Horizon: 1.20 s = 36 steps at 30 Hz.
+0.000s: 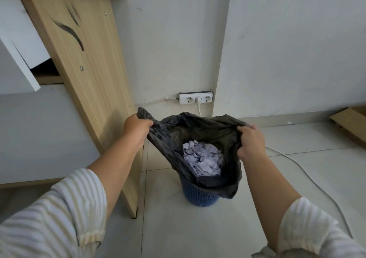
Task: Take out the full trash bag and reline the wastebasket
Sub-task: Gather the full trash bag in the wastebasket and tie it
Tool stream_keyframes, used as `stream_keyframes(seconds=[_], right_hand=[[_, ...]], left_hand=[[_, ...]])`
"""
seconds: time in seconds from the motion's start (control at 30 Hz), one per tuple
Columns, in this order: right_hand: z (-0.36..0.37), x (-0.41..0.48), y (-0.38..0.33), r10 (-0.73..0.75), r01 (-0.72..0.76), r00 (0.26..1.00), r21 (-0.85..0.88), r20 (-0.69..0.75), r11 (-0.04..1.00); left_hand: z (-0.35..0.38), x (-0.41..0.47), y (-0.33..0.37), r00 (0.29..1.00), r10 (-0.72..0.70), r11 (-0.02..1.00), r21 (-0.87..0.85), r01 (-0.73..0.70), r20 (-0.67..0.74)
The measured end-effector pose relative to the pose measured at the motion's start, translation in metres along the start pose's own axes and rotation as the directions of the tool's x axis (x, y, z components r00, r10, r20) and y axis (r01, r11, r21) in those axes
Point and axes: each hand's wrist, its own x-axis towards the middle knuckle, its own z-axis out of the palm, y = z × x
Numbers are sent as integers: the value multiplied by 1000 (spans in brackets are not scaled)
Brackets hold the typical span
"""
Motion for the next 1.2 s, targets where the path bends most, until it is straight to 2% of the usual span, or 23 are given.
stream_keyframes(seconds=[0.07,0.13,0.23,0.3,0.47,0.57,0.63,0.7,0.77,0.83,0.87,0.93,0.97,1.0,1.03,1.07,1.1,1.13,1.17,1.2], right_hand=[[-1,0,-9,-70,69,997,-31,-14,997],[-2,-1,-19,-134,134,991,-42,-1,990],[-3,-3,-28,-249,247,969,-112,1,962],[-1,-4,-31,-277,277,961,-161,26,947],[-7,5,-39,-332,290,943,-503,6,814],[-9,5,-41,-344,303,939,-449,-10,840],[-6,1,-44,-271,249,962,-293,-34,923],[-7,-1,-45,-177,170,984,-147,-36,974],[-9,1,-41,-184,190,982,-263,50,946],[-12,1,-39,-158,253,963,-540,216,802],[-13,3,-40,-102,282,951,-678,293,678],[-15,4,-44,35,328,935,-900,352,288],[-14,4,-47,51,339,937,-936,344,96],[-13,5,-50,27,320,947,-947,321,30],[-12,5,-52,-27,291,957,-953,290,89],[-12,6,-53,-64,235,972,-924,226,301],[-13,7,-52,-72,166,986,-795,153,584],[-13,6,-50,-53,100,994,-579,99,809],[-13,4,-47,-33,66,995,-370,96,927],[-13,3,-42,-41,76,991,-281,130,957]], left_hand=[[-1,-1,3,999,-11,998,-66,8,-48],[-1,-3,8,996,-34,977,-214,15,-85],[-1,-4,16,992,-86,907,-419,40,-92],[-2,-5,21,993,-100,874,-483,54,-70],[1,-9,30,998,-30,851,-525,1,-46],[9,-16,34,995,93,896,-440,-65,41],[16,-19,35,986,129,925,-372,-82,102],[23,-23,35,983,121,925,-374,-62,135],[27,-23,35,989,94,910,-412,-37,118],[26,-22,36,996,63,913,-408,-35,57],[25,-19,36,998,64,930,-364,-56,9],[22,-16,38,992,82,976,-192,-99,-96],[20,-13,38,985,86,992,-81,-98,-147],[18,-13,39,980,78,997,22,-75,-185],[16,-12,39,976,55,996,80,-39,-209],[14,-11,40,978,22,996,90,-3,-209],[12,-10,40,983,-24,998,52,34,-181],[11,-9,40,987,-76,997,-14,75,-143],[10,-9,39,988,-108,992,-76,100,-109],[10,-12,38,991,-105,990,-108,96,-86]])
